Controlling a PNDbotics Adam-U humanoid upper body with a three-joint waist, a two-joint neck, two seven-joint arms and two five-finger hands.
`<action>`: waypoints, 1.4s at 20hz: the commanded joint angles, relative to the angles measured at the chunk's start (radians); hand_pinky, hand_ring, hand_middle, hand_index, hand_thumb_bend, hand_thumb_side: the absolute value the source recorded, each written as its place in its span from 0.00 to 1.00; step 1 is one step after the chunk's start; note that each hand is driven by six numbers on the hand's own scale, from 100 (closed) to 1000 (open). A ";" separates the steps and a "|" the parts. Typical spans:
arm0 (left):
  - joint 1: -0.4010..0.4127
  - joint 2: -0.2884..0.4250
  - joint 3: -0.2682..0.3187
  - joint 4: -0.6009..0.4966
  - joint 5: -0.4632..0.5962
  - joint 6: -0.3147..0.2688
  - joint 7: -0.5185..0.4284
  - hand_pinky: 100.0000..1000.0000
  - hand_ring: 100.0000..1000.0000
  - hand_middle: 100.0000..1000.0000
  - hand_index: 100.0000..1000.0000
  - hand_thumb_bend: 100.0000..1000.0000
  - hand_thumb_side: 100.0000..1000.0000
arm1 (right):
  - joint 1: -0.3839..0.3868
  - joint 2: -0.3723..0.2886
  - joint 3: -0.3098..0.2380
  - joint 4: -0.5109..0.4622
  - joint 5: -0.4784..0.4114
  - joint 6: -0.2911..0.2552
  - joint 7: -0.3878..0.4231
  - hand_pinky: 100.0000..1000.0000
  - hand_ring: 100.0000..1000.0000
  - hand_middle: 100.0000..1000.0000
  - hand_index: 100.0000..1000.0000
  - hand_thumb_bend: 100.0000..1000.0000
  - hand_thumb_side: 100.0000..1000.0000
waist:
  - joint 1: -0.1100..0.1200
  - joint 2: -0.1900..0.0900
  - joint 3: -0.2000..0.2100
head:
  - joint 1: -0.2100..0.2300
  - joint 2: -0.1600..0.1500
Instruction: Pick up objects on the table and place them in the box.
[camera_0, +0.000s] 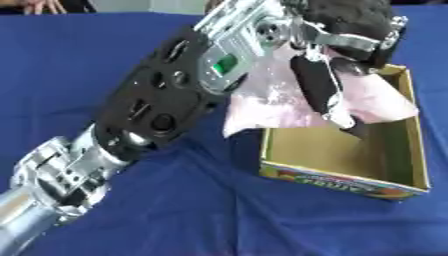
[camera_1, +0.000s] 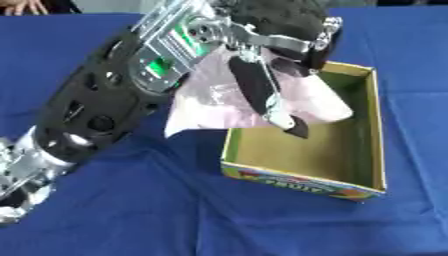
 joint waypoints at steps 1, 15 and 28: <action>-0.024 -0.011 0.001 0.005 -0.017 -0.020 0.001 0.00 0.00 0.00 0.00 0.46 0.48 | -0.013 -0.009 -0.004 -0.016 -0.006 -0.004 0.001 0.62 0.53 0.68 0.85 0.00 0.88 | -0.006 -0.011 -0.005 | 0.010 -0.001; -0.023 -0.041 0.001 0.038 -0.056 -0.046 0.037 0.00 0.00 0.00 0.00 0.46 0.47 | -0.021 -0.004 -0.001 -0.016 -0.011 -0.008 0.006 0.62 0.53 0.68 0.85 0.00 0.88 | -0.010 0.001 -0.019 | 0.015 -0.001; -0.020 -0.066 -0.012 0.057 -0.087 -0.075 0.078 0.00 0.00 0.00 0.00 0.48 0.47 | -0.040 -0.001 0.007 -0.016 -0.018 -0.015 0.014 0.62 0.53 0.68 0.85 0.00 0.88 | -0.011 0.014 -0.048 | 0.018 -0.001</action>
